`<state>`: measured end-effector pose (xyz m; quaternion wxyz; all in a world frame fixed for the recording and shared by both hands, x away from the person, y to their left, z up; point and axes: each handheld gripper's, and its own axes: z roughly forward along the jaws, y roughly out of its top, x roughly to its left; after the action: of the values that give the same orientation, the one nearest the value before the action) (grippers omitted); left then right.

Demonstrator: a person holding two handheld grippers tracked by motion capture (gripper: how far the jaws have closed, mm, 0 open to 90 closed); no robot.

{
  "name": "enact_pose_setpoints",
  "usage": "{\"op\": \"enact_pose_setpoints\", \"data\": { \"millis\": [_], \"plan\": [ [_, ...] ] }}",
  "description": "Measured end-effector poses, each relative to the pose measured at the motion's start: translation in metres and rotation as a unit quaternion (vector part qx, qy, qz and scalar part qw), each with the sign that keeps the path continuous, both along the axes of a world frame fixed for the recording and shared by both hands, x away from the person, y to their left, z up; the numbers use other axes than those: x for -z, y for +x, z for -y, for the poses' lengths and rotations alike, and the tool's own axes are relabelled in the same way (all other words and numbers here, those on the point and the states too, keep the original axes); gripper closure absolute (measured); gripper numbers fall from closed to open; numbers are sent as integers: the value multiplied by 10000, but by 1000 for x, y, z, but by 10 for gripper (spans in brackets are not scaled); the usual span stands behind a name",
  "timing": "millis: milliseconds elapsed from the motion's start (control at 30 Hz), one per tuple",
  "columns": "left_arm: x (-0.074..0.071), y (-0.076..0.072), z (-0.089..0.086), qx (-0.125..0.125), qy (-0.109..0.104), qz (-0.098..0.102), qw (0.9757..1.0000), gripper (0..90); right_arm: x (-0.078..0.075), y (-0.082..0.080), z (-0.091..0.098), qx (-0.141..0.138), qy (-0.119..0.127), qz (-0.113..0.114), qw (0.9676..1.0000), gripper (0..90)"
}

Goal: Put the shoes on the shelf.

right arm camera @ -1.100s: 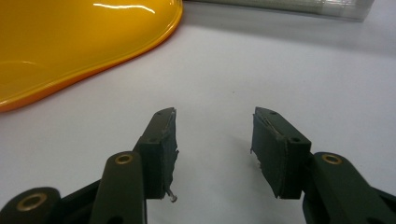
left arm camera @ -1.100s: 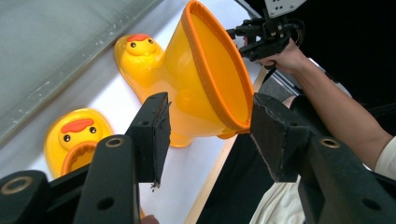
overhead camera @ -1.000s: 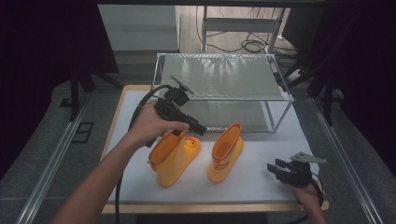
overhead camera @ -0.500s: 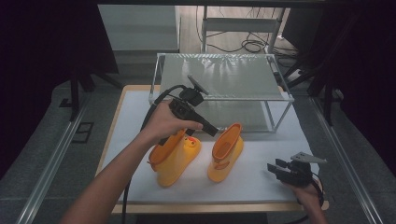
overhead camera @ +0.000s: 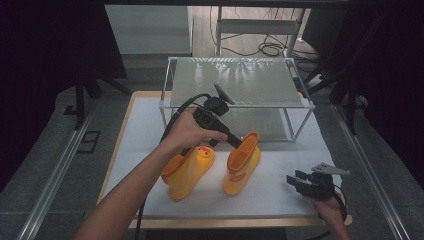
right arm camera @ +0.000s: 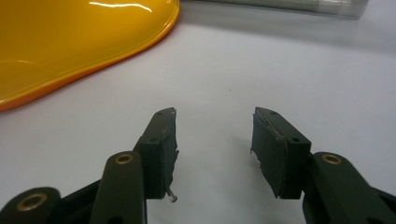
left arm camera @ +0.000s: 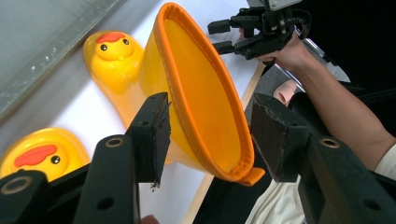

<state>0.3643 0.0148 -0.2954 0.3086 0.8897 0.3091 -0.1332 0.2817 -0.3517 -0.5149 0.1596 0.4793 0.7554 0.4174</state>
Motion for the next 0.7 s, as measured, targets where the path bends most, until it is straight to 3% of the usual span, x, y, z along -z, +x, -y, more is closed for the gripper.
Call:
{"op": "enact_pose_setpoints", "data": {
  "millis": [200, 700],
  "plan": [
    [7, 3, 10, -23, 69, -73, 9999, 483, 0, 0, 0, 15, 16, 0, 10000, 494],
    [23, 6, 24, -105, 537, -151, 9984, 491, 0, 0, 0, 11, -6, 0, 10000, 494]
  ]
}}
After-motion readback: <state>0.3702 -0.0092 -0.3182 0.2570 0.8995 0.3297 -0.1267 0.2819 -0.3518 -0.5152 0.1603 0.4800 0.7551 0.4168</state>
